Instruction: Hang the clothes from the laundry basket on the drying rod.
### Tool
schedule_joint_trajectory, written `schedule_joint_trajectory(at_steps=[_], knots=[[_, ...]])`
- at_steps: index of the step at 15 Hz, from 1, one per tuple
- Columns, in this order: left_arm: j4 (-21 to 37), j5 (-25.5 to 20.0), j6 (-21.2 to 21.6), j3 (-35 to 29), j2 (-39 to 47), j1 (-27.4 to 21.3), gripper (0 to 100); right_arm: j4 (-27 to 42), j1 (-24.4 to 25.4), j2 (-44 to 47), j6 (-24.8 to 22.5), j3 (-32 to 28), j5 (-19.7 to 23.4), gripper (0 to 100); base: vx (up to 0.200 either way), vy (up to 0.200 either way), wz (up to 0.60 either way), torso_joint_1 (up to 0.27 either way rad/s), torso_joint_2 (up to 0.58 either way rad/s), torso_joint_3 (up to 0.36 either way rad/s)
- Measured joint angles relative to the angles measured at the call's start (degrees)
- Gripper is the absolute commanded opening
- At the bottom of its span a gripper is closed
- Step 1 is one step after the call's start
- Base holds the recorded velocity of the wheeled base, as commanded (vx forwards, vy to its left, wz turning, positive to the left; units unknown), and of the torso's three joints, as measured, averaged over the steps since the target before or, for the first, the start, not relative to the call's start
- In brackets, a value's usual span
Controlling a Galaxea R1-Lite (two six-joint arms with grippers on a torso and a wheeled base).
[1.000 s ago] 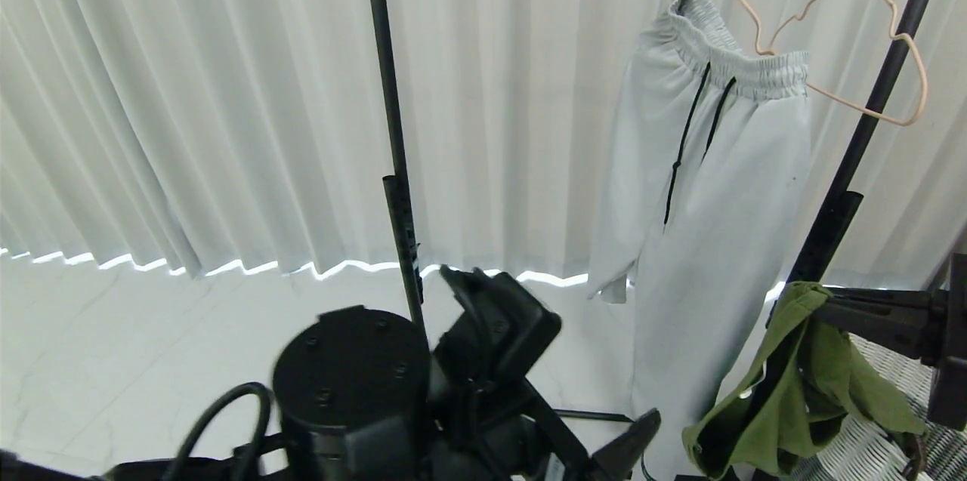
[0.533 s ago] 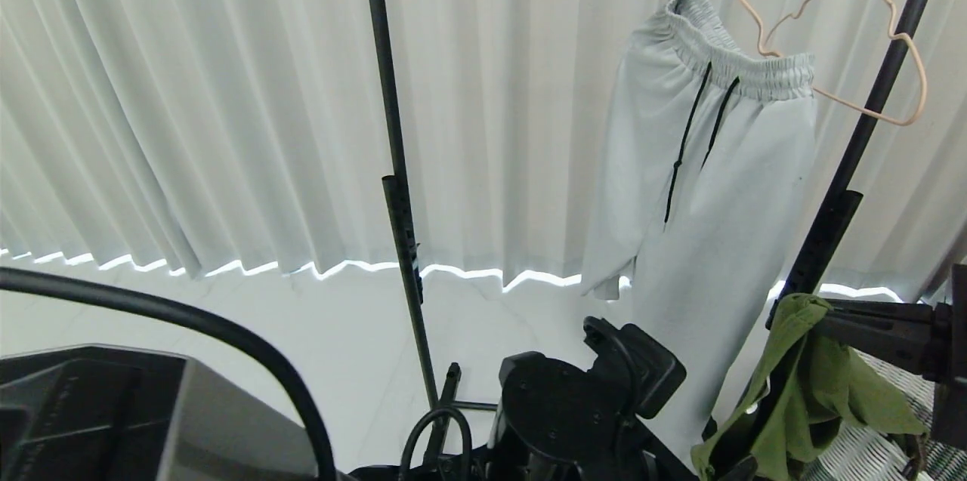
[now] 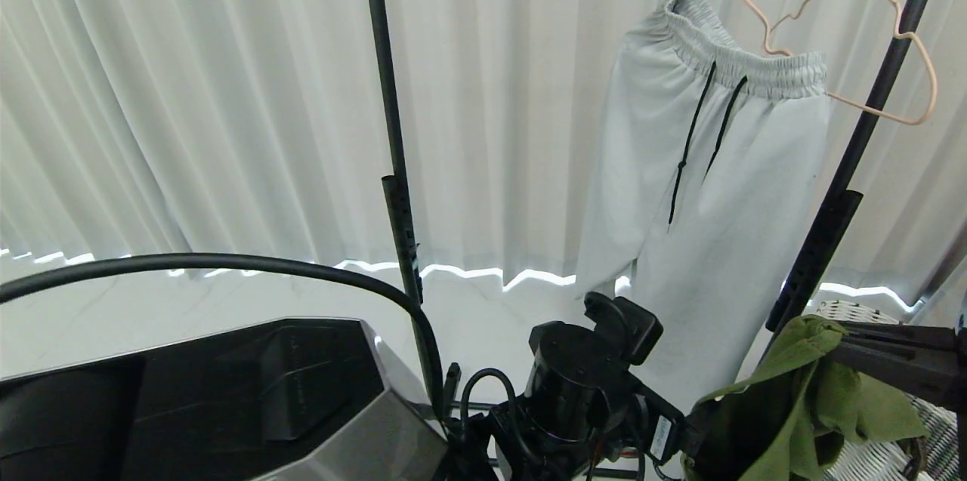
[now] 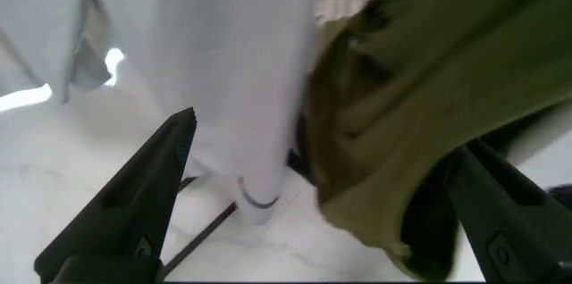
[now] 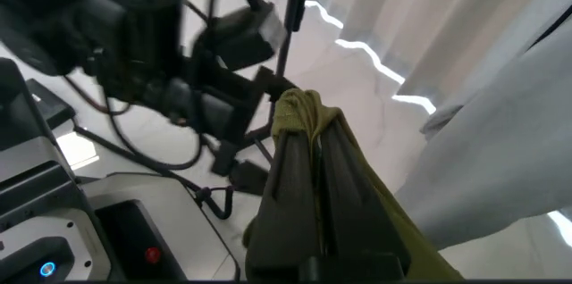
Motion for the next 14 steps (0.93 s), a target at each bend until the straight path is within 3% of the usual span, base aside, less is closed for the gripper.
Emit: schedule_joint_trajectory(at_steps=[9,14], knots=[[-1.12,-0.20,0.00,5.47,4.46,-0.07,100,-0.02,0.05,-0.28,0.13,0.01,0.00,0,0.000,0.000,0.00,0.000,0.00,0.000],[-11.45,-0.33,0.32,11.69,4.68,-1.27,100,-0.09,0.00,-0.22,0.11,0.09,0.00,0,0.000,0.000,0.00,0.000,0.00,0.000]])
